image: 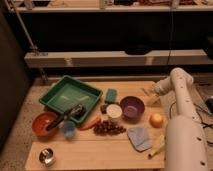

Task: Place fork in red bowl

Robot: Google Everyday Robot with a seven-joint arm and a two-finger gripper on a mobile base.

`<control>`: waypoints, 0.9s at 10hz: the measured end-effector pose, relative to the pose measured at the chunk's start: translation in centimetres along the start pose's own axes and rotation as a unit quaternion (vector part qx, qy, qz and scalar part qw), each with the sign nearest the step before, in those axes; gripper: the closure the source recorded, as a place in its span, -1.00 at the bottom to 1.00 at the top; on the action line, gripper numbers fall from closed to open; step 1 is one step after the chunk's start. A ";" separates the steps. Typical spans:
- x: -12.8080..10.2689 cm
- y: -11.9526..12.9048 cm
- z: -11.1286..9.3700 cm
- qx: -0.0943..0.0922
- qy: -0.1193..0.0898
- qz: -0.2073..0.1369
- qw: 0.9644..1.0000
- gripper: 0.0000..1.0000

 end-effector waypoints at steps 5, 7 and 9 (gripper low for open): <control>0.8 -0.5 -0.4 0.011 0.022 -0.002 1.000 -0.60; 1.1 -0.6 -0.1 0.008 0.028 0.000 1.000 -0.60; 1.5 -0.6 0.1 0.004 0.034 0.002 0.999 -0.51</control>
